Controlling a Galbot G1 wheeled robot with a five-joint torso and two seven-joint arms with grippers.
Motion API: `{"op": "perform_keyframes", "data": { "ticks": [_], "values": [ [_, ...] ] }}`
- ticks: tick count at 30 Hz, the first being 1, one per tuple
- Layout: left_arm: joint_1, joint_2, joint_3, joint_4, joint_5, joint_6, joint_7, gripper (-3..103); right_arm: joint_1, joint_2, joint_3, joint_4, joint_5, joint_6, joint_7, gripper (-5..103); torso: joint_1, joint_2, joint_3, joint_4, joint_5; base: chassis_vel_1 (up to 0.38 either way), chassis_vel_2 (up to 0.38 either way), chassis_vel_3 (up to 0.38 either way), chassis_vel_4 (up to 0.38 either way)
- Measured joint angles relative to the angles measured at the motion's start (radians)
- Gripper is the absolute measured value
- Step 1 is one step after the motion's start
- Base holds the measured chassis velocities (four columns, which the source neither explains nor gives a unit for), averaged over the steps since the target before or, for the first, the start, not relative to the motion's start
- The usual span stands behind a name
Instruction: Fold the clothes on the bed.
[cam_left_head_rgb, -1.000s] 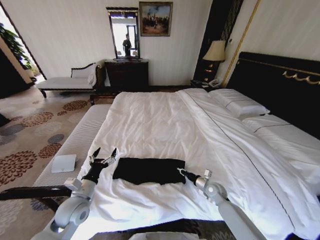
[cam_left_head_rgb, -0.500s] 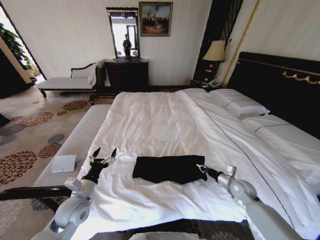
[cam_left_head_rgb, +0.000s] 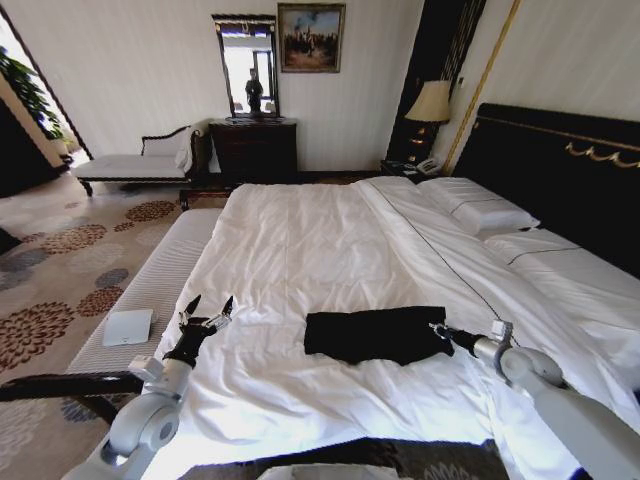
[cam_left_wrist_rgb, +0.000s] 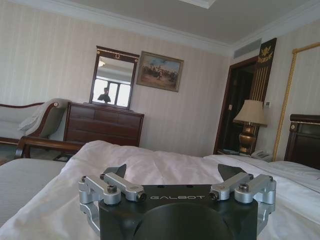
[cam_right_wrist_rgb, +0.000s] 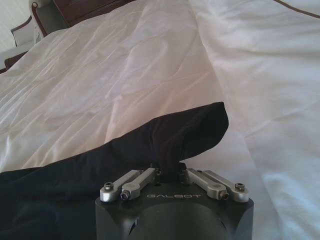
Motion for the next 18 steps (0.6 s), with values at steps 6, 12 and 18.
{"op": "perform_keyframes", "data": {
  "ticks": [6,12,18],
  "values": [
    [0.000,0.000,0.000,0.000,0.000,0.000,0.000,100,0.038,0.051,-0.032,0.144,0.047,-0.063,0.093,8,0.000,0.000,0.000,0.0004,-0.0005,0.000,0.000,0.000,0.000],
    [0.000,0.000,0.000,0.000,0.000,0.000,0.000,100,0.103,0.118,-0.090,0.247,0.109,-0.091,0.178,8,0.000,0.000,0.000,0.0003,-0.0005,0.000,0.000,0.000,0.000],
    [0.000,0.000,0.000,0.000,0.000,0.000,0.000,100,0.180,0.199,-0.177,0.263,0.120,-0.101,0.221,8,0.000,0.000,0.000,0.0004,-0.0005,0.000,0.000,0.000,0.000]
  ]
}}
